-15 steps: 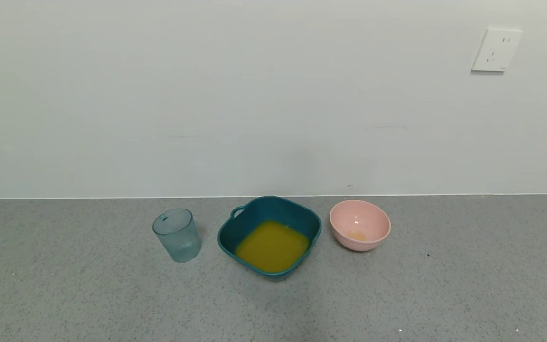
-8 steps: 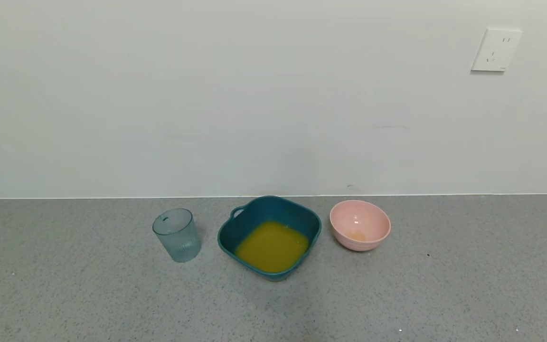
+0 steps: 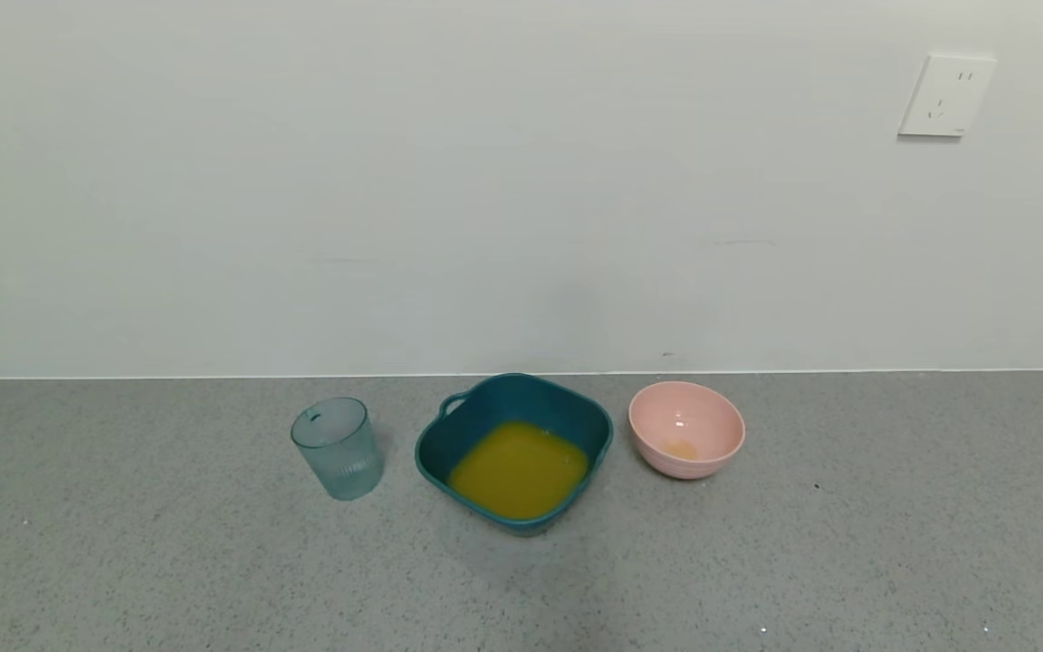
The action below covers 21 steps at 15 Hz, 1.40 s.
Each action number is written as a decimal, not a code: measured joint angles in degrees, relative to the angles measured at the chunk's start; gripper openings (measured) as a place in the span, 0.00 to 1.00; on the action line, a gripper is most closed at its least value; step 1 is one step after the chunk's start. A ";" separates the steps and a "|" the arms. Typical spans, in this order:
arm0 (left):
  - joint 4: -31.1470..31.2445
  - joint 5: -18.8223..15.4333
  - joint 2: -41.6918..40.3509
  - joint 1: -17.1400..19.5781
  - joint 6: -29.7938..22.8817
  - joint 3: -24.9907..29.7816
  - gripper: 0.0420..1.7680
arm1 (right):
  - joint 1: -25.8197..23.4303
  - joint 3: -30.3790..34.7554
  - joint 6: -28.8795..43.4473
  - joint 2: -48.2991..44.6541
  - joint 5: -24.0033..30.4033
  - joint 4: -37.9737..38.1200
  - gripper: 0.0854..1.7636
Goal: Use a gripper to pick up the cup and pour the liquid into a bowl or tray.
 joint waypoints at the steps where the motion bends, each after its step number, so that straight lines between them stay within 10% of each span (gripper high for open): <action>1: 0.55 0.35 -1.04 -1.27 0.10 -0.02 0.97 | 0.00 0.00 0.00 0.00 0.02 -0.02 0.97; 6: 5.28 1.10 -9.89 -3.29 1.68 0.79 0.97 | 0.00 0.02 0.00 0.00 0.02 -0.05 0.97; 14: -11.08 3.90 -14.28 -3.45 6.66 11.50 0.97 | 0.00 -0.02 0.00 0.00 0.02 0.00 0.97; 21: -2.76 -0.52 -14.38 -3.45 3.90 13.58 0.97 | 0.00 0.02 0.00 0.00 0.02 0.00 0.97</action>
